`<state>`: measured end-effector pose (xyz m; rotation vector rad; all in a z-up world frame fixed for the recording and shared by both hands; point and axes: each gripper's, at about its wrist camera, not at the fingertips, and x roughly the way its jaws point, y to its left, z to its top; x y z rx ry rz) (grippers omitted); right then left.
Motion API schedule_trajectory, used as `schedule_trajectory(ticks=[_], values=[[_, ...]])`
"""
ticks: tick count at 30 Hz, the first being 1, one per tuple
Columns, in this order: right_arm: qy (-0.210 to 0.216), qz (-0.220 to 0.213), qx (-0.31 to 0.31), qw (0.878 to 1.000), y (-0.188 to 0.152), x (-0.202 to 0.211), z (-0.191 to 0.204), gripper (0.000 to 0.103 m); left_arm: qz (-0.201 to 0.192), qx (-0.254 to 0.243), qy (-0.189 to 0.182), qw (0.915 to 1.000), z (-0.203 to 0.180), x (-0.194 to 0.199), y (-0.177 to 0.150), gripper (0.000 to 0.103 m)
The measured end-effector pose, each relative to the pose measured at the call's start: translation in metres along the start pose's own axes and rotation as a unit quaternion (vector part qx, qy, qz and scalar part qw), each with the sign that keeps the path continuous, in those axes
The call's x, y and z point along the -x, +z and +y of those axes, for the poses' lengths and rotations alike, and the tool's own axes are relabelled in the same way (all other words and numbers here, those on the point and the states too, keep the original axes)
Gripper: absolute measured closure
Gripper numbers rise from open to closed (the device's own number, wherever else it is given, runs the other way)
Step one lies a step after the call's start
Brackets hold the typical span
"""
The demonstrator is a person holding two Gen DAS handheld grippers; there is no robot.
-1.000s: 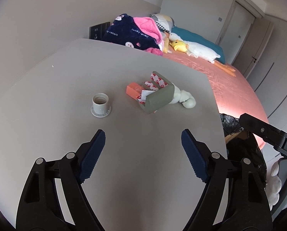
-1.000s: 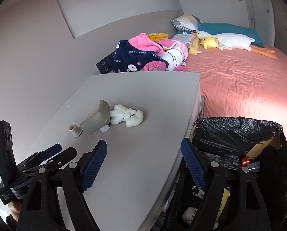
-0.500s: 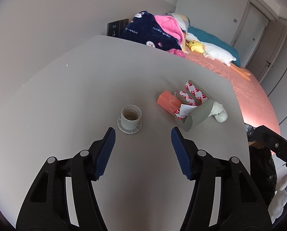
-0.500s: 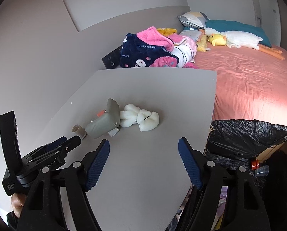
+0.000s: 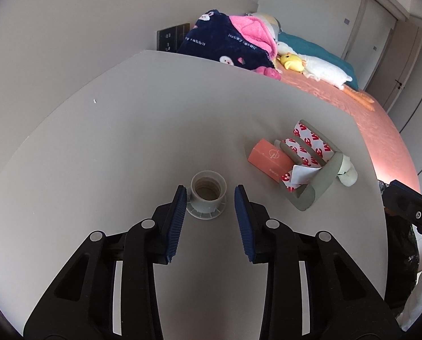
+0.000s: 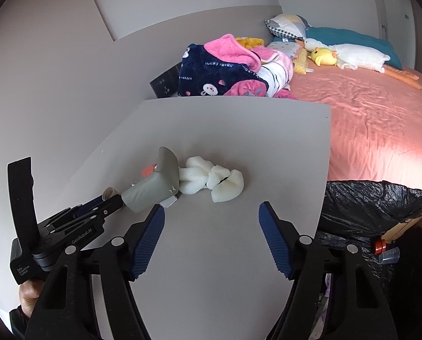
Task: Collect trash
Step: 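Grasp the small white cup with the left tool while the right tool approaches the tape dispenser, then grasp the grey tape dispenser with the right tool while the left tool holds the cup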
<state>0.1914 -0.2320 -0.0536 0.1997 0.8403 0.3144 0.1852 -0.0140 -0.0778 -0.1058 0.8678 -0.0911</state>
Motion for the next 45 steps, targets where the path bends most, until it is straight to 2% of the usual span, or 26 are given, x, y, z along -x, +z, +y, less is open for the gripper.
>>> schedule_trajectory(ticks=[4,14,21,27,31,37,40,43,45], values=[[0.004,0.005,0.009,1.000,0.003,-0.009,0.008,0.032,0.004,0.002,-0.010,0.9999,0.002,-0.002,0.000,0.078],[0.020,0.016,0.019,0.999,0.011,-0.033,0.028,0.032,-0.001,0.039,-0.015,0.9991,0.016,-0.003,0.003,0.078],[0.033,0.018,0.008,0.999,0.021,-0.051,0.039,0.032,-0.001,0.041,-0.017,0.9990,0.018,-0.003,0.002,0.078],[0.027,0.018,0.019,0.999,0.026,-0.062,0.050,0.032,-0.002,0.043,-0.020,0.9989,0.018,-0.001,0.002,0.078],[0.052,0.003,0.007,0.999,0.030,-0.056,0.050,0.032,-0.002,0.042,-0.020,0.9989,0.018,-0.001,0.001,0.078],[0.034,0.013,0.016,0.999,0.033,-0.069,0.056,0.032,-0.001,0.041,-0.020,0.9990,0.017,0.000,0.001,0.078],[0.040,0.016,0.020,0.999,0.033,-0.075,0.059,0.043,-0.001,0.040,-0.022,0.9990,0.016,-0.001,0.001,0.078],[0.039,0.014,0.031,0.999,0.030,-0.074,0.062,0.047,-0.001,0.041,-0.023,0.9989,0.016,-0.001,0.001,0.078],[0.047,0.013,0.032,0.998,0.028,-0.071,0.061,0.056,-0.001,0.041,-0.023,0.9989,0.016,-0.001,0.001,0.078]])
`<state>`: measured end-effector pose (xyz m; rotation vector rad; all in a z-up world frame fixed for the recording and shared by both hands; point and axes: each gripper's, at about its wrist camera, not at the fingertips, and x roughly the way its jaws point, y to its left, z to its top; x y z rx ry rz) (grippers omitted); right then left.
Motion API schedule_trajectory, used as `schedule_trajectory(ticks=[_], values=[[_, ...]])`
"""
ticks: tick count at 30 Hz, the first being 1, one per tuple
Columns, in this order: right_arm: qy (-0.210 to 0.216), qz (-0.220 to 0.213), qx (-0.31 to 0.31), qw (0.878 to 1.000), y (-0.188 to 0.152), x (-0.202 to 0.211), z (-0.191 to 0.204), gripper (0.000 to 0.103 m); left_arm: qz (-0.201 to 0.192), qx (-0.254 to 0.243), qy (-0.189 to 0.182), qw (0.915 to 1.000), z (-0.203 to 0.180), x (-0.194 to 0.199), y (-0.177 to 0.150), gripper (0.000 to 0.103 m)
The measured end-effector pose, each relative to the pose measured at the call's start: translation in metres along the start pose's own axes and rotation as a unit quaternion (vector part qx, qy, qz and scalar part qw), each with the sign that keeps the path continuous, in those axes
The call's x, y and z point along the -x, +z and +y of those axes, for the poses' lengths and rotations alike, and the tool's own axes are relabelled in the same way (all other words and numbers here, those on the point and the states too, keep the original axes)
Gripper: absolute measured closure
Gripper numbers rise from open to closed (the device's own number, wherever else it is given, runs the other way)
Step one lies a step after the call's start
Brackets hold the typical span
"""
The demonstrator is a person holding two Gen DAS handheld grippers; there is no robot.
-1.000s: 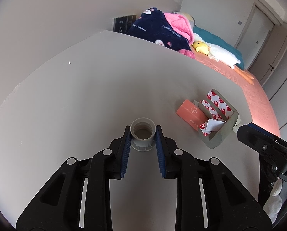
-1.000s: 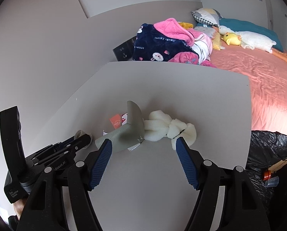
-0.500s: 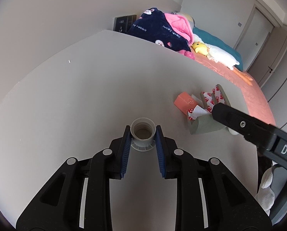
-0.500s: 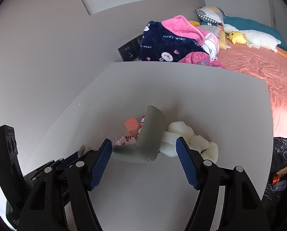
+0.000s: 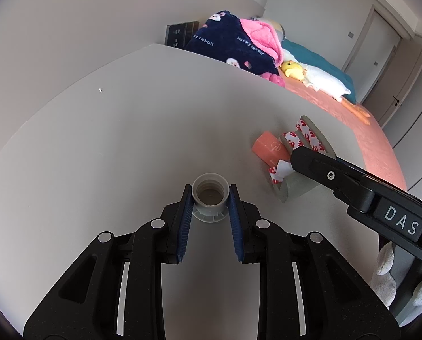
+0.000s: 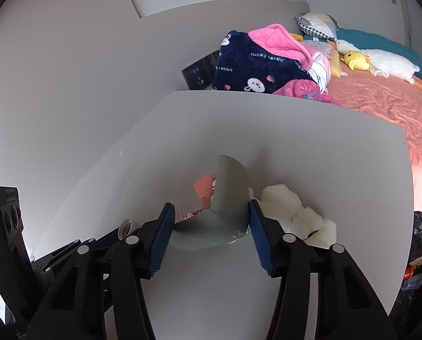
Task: Collect trash
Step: 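Grasp the grey tape dispenser with the right tool while the left tool holds the cup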
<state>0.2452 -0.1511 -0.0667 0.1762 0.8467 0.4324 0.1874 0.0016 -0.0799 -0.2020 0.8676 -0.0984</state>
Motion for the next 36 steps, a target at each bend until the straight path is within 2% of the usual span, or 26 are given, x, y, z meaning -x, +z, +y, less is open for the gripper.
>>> schedule_trajectory(ticks=[10,19,25,36], values=[[0.017,-0.022,-0.002,1.000,-0.006,0.024,-0.002,0.061,0.000,0.002,-0.001,1.0000,0.001,0.000,0.001,0.078],[0.007,-0.033,-0.008,0.999,-0.008,0.048,-0.012,0.060,-0.005,0.001,-0.014,0.9999,-0.004,0.005,-0.001,0.079],[0.002,-0.044,-0.012,0.999,-0.013,0.071,-0.021,0.060,-0.026,-0.004,-0.025,0.9993,-0.015,0.023,-0.002,0.079],[-0.005,-0.058,-0.027,0.998,-0.027,0.113,-0.041,0.060,-0.024,-0.016,-0.053,0.9982,-0.049,0.040,-0.016,0.079]])
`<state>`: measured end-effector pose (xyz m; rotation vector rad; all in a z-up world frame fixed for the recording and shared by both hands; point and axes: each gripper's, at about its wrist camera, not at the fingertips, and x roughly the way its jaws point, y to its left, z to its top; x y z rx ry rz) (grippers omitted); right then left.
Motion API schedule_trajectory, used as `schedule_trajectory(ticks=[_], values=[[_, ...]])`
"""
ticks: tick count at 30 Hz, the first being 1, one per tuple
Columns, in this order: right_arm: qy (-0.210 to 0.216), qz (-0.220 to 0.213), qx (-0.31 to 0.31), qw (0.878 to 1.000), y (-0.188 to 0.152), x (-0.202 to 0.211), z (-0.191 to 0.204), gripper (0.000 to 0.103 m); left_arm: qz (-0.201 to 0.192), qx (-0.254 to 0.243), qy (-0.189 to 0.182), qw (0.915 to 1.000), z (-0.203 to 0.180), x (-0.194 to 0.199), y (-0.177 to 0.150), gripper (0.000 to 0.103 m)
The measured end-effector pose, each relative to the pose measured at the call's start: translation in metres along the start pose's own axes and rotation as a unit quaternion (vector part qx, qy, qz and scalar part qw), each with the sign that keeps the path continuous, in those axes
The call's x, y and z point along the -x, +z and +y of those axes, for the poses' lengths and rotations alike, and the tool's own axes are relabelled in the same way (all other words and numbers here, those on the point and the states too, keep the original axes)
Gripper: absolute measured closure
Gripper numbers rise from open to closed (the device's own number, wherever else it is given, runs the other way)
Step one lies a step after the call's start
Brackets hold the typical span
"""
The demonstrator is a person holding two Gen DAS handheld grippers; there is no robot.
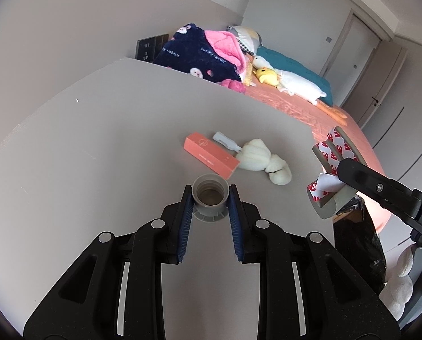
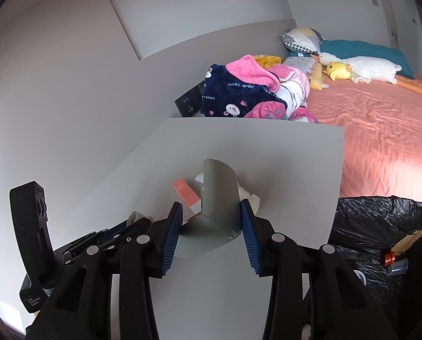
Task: Collect trash
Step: 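Grasp the grey tape dispenser with the right tool while the left tool holds the cup, then carry the small cup and tape dispenser over the trash bin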
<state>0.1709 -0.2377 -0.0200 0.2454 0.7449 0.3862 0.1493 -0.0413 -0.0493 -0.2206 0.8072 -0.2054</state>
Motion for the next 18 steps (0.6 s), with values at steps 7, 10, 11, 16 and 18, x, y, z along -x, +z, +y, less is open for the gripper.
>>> schedule_trajectory(ticks=[7,10,11,16,18], values=[[-0.006,-0.014,-0.009,1.000,-0.010,0.030,-0.013,0.060,-0.002,-0.011,-0.019,0.9998,-0.025,0.013,-0.007,0.079],[-0.009,-0.019,-0.011,1.000,-0.013,0.043,-0.018,0.060,-0.002,-0.015,-0.027,0.9995,-0.036,0.018,-0.011,0.079],[-0.009,-0.020,-0.013,1.000,-0.015,0.047,-0.020,0.060,-0.002,-0.017,-0.029,0.9994,-0.039,0.019,-0.012,0.079],[-0.012,-0.026,-0.017,0.999,-0.022,0.066,-0.027,0.060,0.002,-0.033,-0.038,0.9987,-0.061,0.026,-0.020,0.079],[-0.014,-0.029,-0.018,0.999,-0.026,0.073,-0.030,0.060,0.003,-0.038,-0.042,0.9984,-0.070,0.028,-0.023,0.079]])
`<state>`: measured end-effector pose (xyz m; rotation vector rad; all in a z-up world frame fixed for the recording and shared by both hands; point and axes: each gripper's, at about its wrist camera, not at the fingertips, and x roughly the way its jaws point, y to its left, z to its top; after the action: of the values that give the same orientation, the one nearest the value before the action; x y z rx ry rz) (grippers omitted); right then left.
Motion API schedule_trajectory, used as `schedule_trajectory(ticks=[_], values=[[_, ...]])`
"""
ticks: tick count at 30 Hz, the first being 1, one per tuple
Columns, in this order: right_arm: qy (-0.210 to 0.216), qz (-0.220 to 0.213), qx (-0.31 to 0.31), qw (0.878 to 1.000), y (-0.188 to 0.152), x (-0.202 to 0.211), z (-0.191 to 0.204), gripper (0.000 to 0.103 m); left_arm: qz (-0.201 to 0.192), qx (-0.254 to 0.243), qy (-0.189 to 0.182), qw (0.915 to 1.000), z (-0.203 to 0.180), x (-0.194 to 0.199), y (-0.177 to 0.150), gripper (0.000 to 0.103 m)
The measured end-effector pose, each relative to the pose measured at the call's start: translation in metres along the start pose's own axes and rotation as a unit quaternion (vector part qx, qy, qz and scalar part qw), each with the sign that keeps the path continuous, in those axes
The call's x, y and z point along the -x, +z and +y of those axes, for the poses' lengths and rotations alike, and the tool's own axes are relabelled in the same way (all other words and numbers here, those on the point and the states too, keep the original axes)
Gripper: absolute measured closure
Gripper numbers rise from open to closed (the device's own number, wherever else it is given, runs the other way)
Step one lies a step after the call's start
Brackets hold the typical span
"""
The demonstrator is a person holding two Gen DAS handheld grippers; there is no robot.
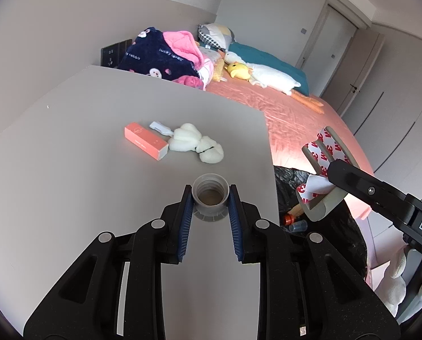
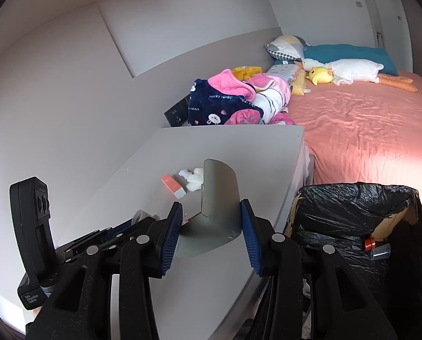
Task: Collect trash
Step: 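Carry the small cup and tape dispenser over the trash bin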
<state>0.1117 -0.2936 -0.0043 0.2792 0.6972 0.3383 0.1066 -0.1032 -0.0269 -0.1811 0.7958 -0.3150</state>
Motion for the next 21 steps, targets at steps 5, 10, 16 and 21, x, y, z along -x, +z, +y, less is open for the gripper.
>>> schedule_trajectory(ticks=[5,10,16,21], values=[[-0.006,-0.009,-0.004,1.000,-0.005,0.018,-0.011,0.059,0.001,-0.010,-0.010,0.9999,-0.018,0.003,-0.005,0.079],[-0.011,-0.019,-0.012,1.000,-0.008,0.035,-0.024,0.059,0.003,-0.020,-0.019,0.9996,-0.036,0.003,-0.008,0.079],[-0.019,-0.029,-0.021,0.999,-0.010,0.051,-0.039,0.059,0.008,-0.036,-0.034,0.9988,-0.059,0.001,-0.009,0.079],[-0.027,-0.034,-0.028,0.999,-0.011,0.060,-0.052,0.059,0.014,-0.044,-0.045,0.9979,-0.073,-0.004,-0.010,0.079]])
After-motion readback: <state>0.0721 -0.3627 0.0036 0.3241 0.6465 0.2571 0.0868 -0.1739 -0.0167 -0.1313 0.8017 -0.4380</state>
